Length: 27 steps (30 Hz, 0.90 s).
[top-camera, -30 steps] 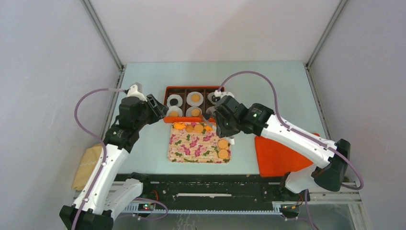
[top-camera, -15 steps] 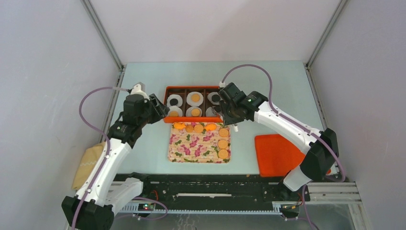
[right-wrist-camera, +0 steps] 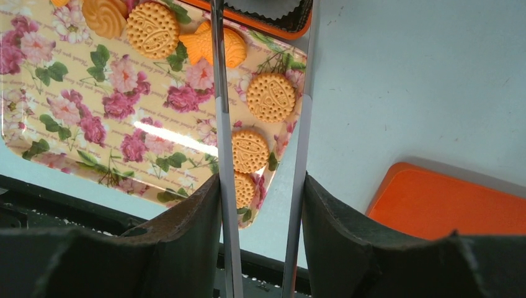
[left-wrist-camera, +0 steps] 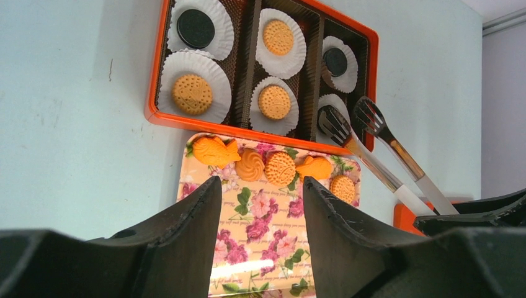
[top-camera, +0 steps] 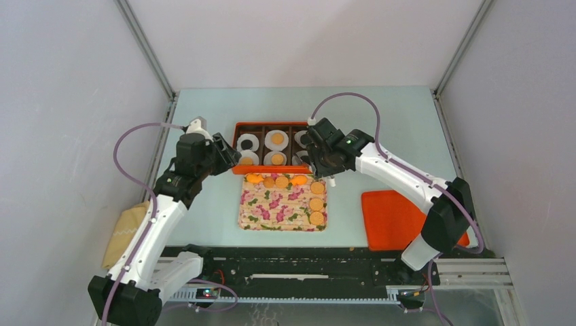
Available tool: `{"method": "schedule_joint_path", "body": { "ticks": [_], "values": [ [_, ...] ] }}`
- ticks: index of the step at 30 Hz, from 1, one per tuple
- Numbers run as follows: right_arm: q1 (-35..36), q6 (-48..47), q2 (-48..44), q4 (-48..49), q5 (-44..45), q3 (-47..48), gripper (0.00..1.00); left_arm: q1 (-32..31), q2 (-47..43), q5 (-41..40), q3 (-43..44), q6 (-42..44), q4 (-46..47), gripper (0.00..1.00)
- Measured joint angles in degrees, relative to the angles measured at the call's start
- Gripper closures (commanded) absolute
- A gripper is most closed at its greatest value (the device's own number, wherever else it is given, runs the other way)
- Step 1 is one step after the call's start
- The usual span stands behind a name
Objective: Pack the cookies
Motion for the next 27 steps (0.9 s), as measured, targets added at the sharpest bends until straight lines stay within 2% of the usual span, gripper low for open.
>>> {"method": "schedule_joint_path", "body": {
  "ticks": [3, 5, 8, 10, 16, 20, 24, 27],
  "values": [
    [0.0, 0.0, 0.0, 0.2, 0.0, 0.0, 0.51, 0.0, 0.2, 0.1, 0.0, 0.2, 0.0, 0.43],
    [0.0, 0.0, -0.1, 0.3, 0.0, 0.0, 0.67, 0.0, 0.3, 0.2, 0.0, 0.2, 0.0, 0.43],
    [0.0, 0.1, -1.0, 0.4, 0.0, 0.0, 0.82, 0.0, 0.3, 0.2, 0.0, 0.2, 0.0, 0.43],
    [0.1, 0.3, -2.6, 0.3, 0.2, 0.0, 0.87, 0.0, 0.3, 0.2, 0.0, 0.2, 0.0, 0.43],
    [-0.3, 1.1, -11.7, 0.2, 3.6, 0.0, 0.87, 0.0, 0.4, 1.1, 0.0, 0.2, 0.2, 0.44],
    [-4.6, 1.6, -14.1, 0.0, 5.9, 0.9, 0.88, 0.0, 1.6, 1.6, 0.0, 0.2, 1.1, 0.45],
    [-12.1, 1.6, -7.9, 1.0, 8.0, 1.7, 0.89, 0.0, 3.5, 2.7, 0.0, 0.2, 2.0, 0.45],
    [-18.0, 1.3, 2.3, 2.7, 7.6, 3.6, 0.91, 0.0, 4.2, 2.7, 0.0, 0.2, 2.3, 0.45]
  ]
}}
